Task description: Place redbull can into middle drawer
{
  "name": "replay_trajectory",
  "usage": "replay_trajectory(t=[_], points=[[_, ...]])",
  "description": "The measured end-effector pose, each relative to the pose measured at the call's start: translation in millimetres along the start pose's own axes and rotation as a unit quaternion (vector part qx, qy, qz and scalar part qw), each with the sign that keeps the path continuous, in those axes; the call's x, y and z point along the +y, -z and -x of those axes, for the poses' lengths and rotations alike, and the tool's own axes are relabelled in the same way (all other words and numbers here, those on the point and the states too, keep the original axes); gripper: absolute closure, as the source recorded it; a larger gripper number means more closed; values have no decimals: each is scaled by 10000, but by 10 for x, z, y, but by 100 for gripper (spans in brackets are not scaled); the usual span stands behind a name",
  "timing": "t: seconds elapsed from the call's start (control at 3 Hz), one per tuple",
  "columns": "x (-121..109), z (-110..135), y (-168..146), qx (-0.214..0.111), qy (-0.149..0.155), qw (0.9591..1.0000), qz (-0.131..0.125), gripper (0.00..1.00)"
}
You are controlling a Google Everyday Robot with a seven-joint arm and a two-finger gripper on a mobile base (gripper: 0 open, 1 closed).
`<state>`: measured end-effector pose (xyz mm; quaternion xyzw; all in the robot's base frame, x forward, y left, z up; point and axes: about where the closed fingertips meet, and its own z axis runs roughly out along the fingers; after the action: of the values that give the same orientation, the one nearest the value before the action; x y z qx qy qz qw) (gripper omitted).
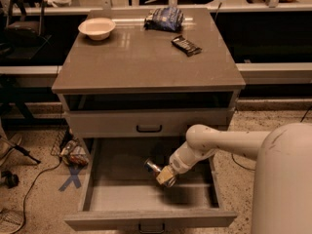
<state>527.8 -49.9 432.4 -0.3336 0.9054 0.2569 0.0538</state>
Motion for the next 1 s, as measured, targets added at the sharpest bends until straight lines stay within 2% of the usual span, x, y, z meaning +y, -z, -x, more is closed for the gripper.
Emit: replay_trajectory(t=[0.67,1.0], points=[[-153,-98,-248,-193,-352,9991,-152,27],[-200,-217,-162,-302,-483,9980,-272,0]])
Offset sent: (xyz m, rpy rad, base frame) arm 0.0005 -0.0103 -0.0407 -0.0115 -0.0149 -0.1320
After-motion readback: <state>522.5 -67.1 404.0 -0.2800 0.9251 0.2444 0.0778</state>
